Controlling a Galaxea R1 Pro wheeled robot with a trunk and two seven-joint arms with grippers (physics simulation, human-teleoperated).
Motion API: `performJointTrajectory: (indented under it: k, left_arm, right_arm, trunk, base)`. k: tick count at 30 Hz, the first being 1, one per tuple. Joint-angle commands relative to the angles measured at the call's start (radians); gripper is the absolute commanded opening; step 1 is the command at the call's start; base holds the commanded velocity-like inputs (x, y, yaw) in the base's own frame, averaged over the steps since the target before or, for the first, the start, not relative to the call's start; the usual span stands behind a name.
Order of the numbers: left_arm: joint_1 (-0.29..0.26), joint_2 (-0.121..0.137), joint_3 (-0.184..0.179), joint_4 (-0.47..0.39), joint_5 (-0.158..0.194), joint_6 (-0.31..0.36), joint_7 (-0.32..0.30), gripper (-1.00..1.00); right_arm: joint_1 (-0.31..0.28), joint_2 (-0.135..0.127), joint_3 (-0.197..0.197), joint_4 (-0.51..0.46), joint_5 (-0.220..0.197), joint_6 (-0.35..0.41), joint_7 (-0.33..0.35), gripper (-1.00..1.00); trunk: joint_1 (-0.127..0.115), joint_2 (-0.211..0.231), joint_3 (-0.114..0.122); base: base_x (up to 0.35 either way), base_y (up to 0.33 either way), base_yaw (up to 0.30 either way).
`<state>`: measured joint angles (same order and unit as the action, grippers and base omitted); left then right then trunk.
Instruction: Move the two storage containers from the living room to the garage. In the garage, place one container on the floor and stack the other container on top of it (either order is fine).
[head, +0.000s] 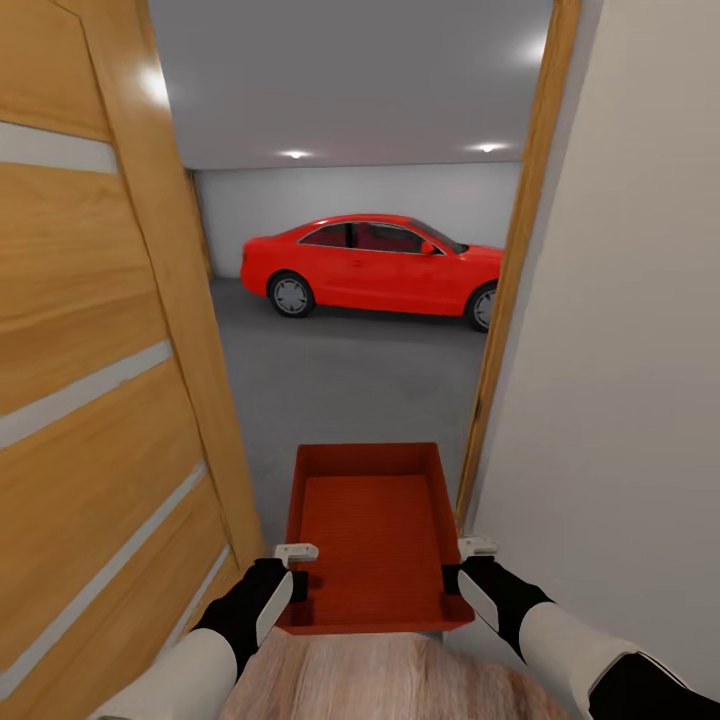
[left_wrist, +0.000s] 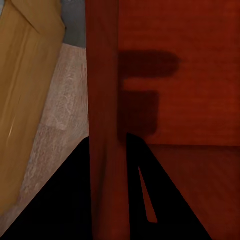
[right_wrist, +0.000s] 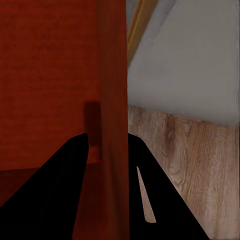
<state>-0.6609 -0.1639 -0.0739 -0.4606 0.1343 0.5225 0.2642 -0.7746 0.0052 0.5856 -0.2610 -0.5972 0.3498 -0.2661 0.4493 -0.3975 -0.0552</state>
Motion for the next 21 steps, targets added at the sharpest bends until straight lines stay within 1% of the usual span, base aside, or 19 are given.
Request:
performJointTrajectory:
  k: [1, 5, 8, 21]
  left_arm:
    - [0.0, 0.003, -0.01, 0.02, -0.018, 0.013, 0.02, -1.0]
    - [0.0, 0.003, -0.01, 0.02, -0.018, 0.013, 0.02, -1.0]
    - [0.0, 0.003, -0.01, 0.02, -0.018, 0.014, 0.019, -1.0]
    - [0.0, 0.003, -0.01, 0.02, -0.018, 0.014, 0.019, -1.0]
  right_arm:
    - [-0.002, -0.001, 0.022, -0.021, -0.018, 0.0, -0.004, -1.0]
    - [-0.002, -0.001, 0.022, -0.021, -0.018, 0.0, -0.004, -1.0]
    - [-0.002, -0.001, 0.022, -0.021, -0.018, 0.0, -0.004, -1.0]
    - [-0.002, -0.001, 0.022, -0.021, -0.018, 0.0, -0.004, -1.0]
  trunk:
    - [0.001, -0.002, -0.002]
    - [0.001, -0.002, -0.002]
    - [0.001, -0.002, -0.002]
    - [0.001, -0.002, -0.002]
  base:
    - [0.0, 0.0, -0.228]
    - [0.0, 0.006, -0.102]
    - [0.015, 0.134, -0.018]
    - [0.084, 0.292, -0.001]
